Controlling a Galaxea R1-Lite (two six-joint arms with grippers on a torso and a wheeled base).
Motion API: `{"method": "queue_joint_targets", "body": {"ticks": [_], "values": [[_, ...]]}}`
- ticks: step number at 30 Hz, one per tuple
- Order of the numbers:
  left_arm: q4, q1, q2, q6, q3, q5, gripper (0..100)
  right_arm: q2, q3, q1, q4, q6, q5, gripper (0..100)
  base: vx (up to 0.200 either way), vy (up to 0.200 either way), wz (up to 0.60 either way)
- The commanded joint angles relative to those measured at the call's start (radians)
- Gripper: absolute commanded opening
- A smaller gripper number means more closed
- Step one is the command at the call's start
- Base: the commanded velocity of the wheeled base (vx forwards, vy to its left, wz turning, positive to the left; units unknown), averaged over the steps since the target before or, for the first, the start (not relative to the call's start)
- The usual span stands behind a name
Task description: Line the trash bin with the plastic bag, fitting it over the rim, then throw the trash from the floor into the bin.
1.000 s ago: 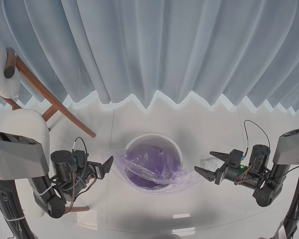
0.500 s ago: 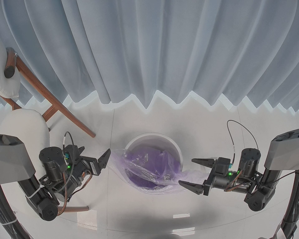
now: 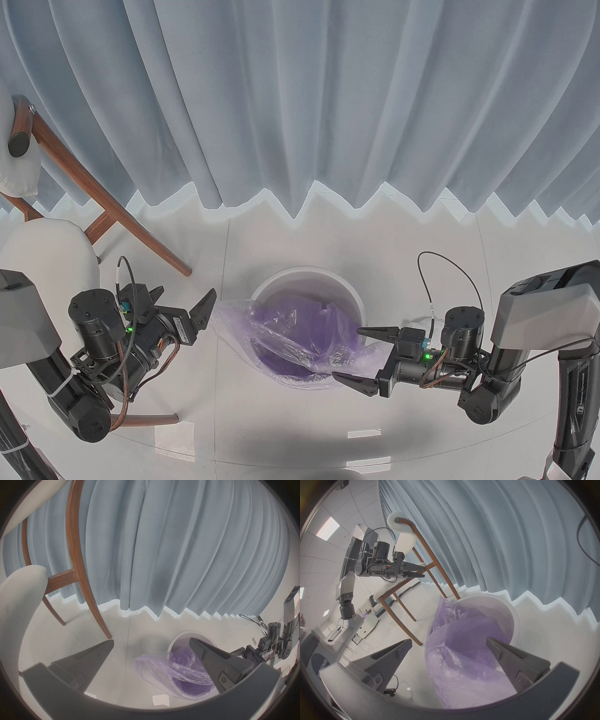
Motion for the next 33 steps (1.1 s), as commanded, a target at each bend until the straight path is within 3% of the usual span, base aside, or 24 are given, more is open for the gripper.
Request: {"method": "queue_joint_targets", "body": {"ticks": [1,2,3,11,13,15,17,18,25,30,33], "values": [[0.000,-0.001,-0.002,0.001,0.000,0.000,100,0.049,-0.020,0.000,0.001,-0.006,0.000,100,0.000,0.000,0.00],[0.000,-0.001,-0.002,0.001,0.000,0.000,100,0.051,-0.020,0.000,0.001,-0.006,0.000,100,0.000,0.000,0.00],[0.000,-0.001,0.000,0.001,0.000,-0.001,100,0.060,-0.031,-0.002,0.000,-0.006,0.000,0,0.000,0.000,0.00],[-0.002,0.001,-0.002,0.001,-0.014,-0.015,100,0.060,-0.105,-0.028,0.000,0.000,0.002,0,0.000,0.000,0.00],[0.000,0.001,-0.011,-0.007,-0.054,-0.056,100,0.052,-0.171,-0.058,0.001,0.016,0.002,0,0.000,0.000,0.00],[0.014,0.013,-0.014,-0.007,-0.096,-0.142,100,0.042,-0.263,-0.104,0.017,0.076,0.002,0,0.000,0.000,0.00],[0.047,0.016,-0.017,-0.007,-0.119,-0.178,100,0.022,-0.312,-0.120,0.044,0.129,0.002,0,0.000,0.000,0.00],[0.098,0.015,-0.022,-0.007,-0.152,-0.199,100,-0.012,-0.356,-0.135,0.099,0.200,0.000,0,0.000,0.000,0.00],[0.348,0.005,-0.039,-0.004,-0.310,-0.244,100,-0.055,-0.554,-0.170,0.337,0.379,-0.021,0,0.000,0.000,0.00],[0.495,-0.002,-0.025,0.016,-0.439,-0.254,100,-0.007,-0.689,-0.170,0.400,0.554,-0.085,0,0.000,0.000,0.00],[0.572,-0.002,0.007,0.076,-0.523,-0.257,100,0.043,-0.773,-0.170,0.408,0.651,-0.124,0,0.000,0.000,0.00]]}}
